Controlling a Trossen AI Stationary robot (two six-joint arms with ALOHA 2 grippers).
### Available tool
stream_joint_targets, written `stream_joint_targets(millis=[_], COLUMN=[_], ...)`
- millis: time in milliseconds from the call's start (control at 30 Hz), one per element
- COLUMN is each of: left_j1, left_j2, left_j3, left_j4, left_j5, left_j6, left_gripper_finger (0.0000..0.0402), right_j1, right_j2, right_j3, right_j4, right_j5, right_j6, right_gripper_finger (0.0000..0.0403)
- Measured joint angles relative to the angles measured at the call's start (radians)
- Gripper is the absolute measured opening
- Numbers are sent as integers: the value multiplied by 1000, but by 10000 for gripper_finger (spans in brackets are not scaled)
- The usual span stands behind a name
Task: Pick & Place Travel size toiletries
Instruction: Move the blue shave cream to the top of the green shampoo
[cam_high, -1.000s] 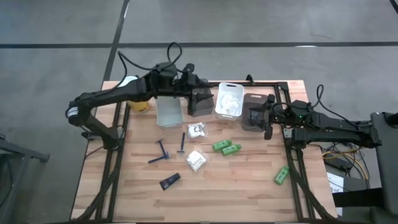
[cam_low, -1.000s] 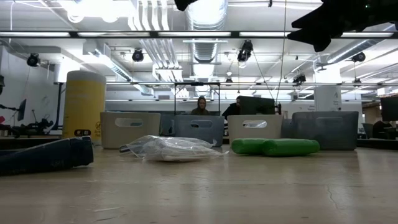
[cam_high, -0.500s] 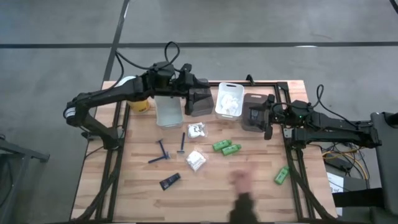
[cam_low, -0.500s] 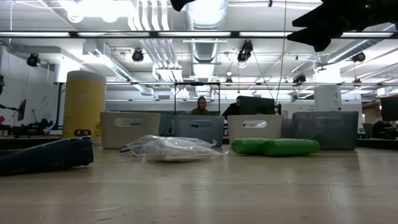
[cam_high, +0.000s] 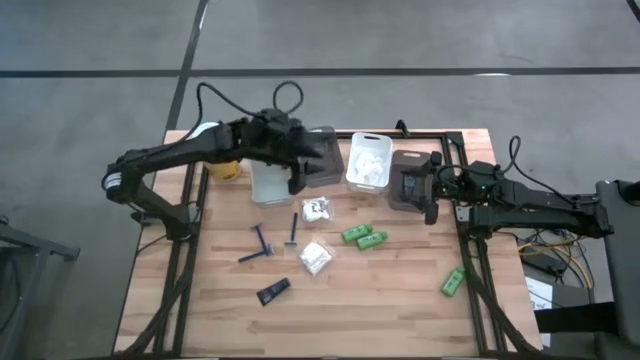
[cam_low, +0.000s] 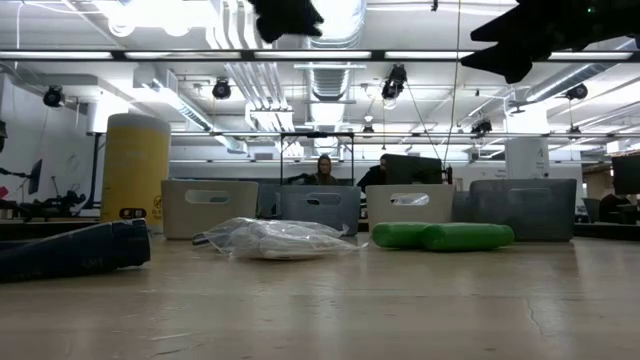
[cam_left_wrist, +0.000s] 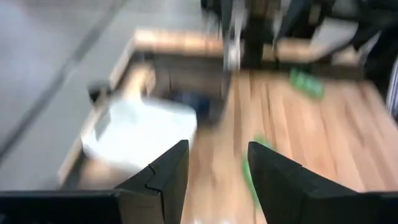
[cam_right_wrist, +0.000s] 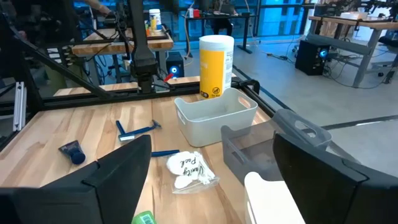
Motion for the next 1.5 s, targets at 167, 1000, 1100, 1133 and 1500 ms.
stream_joint_targets(millis=[167,1000,1100,1133,1500], left_j1=[-34,-478,-534,-545,-609], left_j2=[0,-409,-407,-402,-293], left_j3=[-10,-651,-709,-725,-818], left_j4=[-262,-168,-85,-58,149], left_j5=[-48,-162,-158,-154,-72], left_j6=[-41,-303,-395,-419,-464], left_gripper_finger=[170,108,107,107,141], right_j1=[0,0,0,0,0], right_j2=[0,0,0,0,0], right_j3=[0,0,0,0,0], right_j4=[0,0,0,0,0], right_j5=[0,0,0,0,0], right_j6=[0,0,0,0,0], right_gripper_finger=[349,313,305,302,275])
